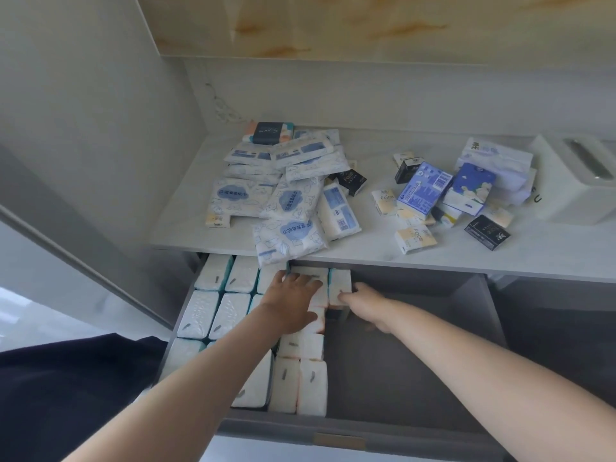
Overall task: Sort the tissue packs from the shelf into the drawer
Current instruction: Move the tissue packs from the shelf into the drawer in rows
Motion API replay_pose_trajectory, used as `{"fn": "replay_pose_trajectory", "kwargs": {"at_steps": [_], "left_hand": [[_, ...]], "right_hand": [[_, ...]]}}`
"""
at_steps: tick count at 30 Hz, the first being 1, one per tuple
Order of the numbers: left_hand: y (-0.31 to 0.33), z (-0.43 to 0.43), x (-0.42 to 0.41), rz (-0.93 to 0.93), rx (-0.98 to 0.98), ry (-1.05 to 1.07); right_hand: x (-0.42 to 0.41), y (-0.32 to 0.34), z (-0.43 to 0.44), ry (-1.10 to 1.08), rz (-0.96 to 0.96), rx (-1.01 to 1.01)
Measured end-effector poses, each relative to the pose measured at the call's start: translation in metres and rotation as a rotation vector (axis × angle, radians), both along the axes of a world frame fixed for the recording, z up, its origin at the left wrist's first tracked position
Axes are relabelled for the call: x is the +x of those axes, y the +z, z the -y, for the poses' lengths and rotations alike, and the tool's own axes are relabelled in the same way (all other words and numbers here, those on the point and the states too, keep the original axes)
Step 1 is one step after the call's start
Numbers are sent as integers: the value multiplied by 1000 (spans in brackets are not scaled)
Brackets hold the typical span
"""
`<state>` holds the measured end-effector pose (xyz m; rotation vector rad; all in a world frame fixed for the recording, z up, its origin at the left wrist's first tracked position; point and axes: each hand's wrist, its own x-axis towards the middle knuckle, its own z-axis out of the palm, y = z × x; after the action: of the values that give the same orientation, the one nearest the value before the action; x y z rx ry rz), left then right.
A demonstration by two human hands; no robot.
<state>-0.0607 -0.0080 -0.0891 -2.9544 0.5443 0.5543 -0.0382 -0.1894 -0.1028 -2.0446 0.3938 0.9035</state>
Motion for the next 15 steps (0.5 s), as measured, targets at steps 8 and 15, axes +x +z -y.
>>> {"fn": "replay_pose_trajectory", "kwargs": {"at_steps": [8,15], "left_hand": [[60,12,6,-40,-382,147],[128,-36,56,183,-533,268]], "right_hand": [[-2,67,0,451,215,-482],[47,139,-27,337,698,-386]]}}
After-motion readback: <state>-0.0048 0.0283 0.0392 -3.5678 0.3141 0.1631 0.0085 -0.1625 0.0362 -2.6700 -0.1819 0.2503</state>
